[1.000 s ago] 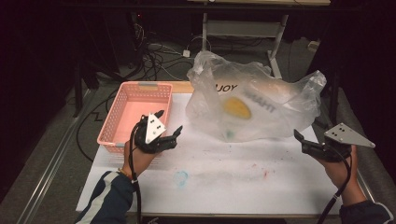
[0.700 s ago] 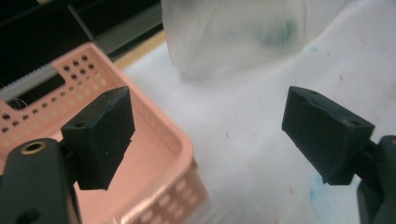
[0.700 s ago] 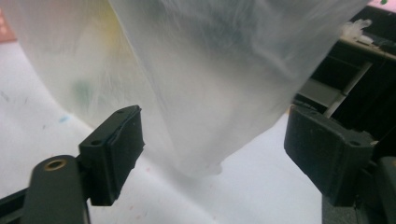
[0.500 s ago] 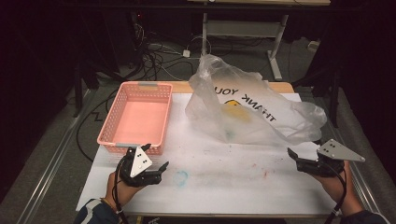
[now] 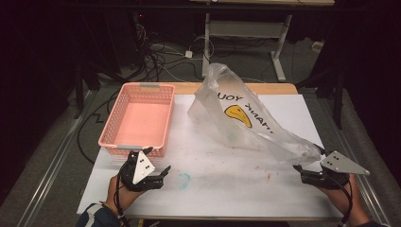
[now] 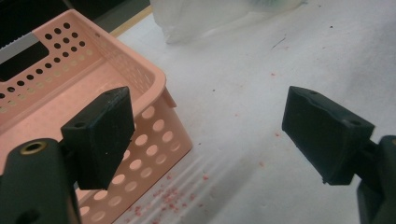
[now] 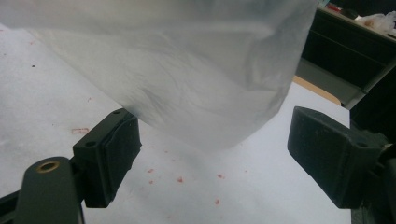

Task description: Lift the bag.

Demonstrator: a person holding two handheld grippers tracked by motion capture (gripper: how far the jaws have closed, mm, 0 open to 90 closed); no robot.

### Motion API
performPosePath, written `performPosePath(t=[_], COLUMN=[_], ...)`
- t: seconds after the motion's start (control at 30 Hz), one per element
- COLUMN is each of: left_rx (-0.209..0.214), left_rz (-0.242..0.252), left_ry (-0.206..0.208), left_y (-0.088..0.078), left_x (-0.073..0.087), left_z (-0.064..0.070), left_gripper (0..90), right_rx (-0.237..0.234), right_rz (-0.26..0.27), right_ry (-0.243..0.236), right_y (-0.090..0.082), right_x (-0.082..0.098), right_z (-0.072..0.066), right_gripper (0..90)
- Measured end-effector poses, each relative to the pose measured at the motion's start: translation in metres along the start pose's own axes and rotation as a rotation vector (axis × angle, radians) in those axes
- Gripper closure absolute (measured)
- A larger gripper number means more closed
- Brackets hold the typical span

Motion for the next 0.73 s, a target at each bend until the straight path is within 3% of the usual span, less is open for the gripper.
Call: performPosePath(t=[0.73], left_rx=[-0.005], left_rz=[0.015], left_ry=[-0.007], left_y=[0.0021], left_x=[-0.0051], left_z=[-0.0028], left_gripper=[16.3], right_rx=[-0.004], right_rz=[0.013], right_ry=[0.007], right_y=[-0.0013], right_x=[-0.0004], right_z=[0.0012], right_gripper=[18.8])
Point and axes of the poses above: each handheld gripper's, and its own axes: y roughly forward along the jaws, x roughly out of its underside, z roughly to its right, the point moved 10 cm from there along y, roughly forward along the jaws, and after that the axes turned 9 degrees about x, right-handed, at the moved point
